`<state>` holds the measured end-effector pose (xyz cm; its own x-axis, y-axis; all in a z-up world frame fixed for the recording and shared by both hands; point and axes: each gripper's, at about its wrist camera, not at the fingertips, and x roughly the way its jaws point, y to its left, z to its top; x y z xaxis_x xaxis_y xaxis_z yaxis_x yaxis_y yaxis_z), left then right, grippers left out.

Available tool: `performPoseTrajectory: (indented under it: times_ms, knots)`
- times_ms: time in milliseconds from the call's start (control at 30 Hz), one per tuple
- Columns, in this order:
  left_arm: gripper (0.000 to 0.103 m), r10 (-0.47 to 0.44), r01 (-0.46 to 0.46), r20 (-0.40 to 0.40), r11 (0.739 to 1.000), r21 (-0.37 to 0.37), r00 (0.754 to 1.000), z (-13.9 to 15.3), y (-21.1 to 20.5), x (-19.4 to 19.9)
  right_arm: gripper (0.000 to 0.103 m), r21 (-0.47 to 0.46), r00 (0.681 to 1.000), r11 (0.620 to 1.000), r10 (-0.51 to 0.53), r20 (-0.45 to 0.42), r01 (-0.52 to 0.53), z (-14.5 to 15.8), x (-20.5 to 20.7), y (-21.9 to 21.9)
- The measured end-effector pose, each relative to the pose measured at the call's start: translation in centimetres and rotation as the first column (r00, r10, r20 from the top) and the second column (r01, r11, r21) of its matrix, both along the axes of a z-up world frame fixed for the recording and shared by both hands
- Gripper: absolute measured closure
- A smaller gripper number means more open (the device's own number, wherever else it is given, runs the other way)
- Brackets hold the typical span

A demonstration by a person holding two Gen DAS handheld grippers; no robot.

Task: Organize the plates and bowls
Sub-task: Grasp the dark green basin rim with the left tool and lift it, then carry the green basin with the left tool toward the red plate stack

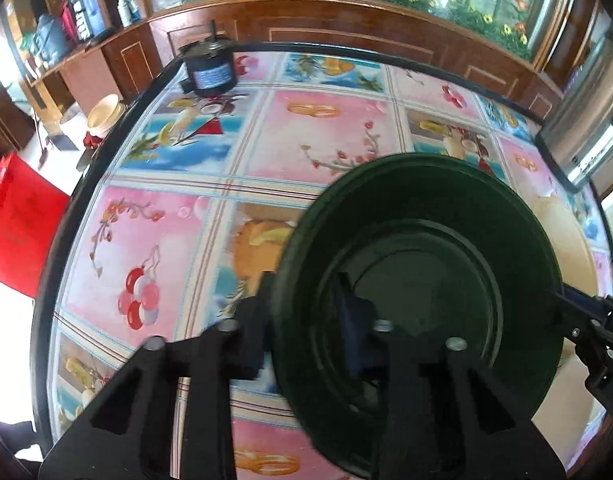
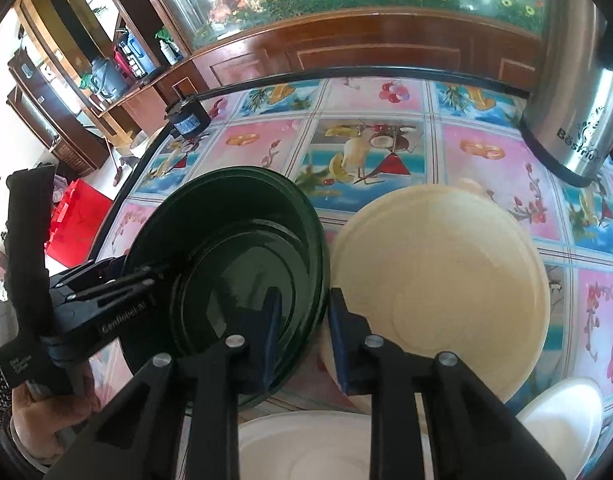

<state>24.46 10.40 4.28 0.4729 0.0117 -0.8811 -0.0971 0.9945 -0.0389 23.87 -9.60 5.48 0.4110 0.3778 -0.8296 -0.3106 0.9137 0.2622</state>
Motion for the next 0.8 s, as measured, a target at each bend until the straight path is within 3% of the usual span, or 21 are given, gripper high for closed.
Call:
performPoseTrajectory:
  times_ms: [167, 467, 800]
  knots:
    - [0.085, 0.004, -0.004, -0.009, 1.000, 0.022, 1.000, 0.0, 0.8, -1.0, 0.081, 0.029, 1.000, 1.000, 0.004, 0.005, -0.004, 0.2, -0.4, 0.2]
    - [0.087, 0.024, -0.023, 0.024, 1.000, -0.018, 0.999, 1.8, 2.8, -4.2, 0.081, 0.032, 0.999, 0.999, 0.028, 0.035, -0.029, 1.5, -2.6, 1.6]
    - [0.087, 0.023, -0.021, 0.068, 0.999, -0.036, 0.997, 4.5, 4.3, -10.5, 0.081, 0.058, 0.997, 0.997, 0.053, 0.061, -0.056, 3.0, -6.9, 2.5]
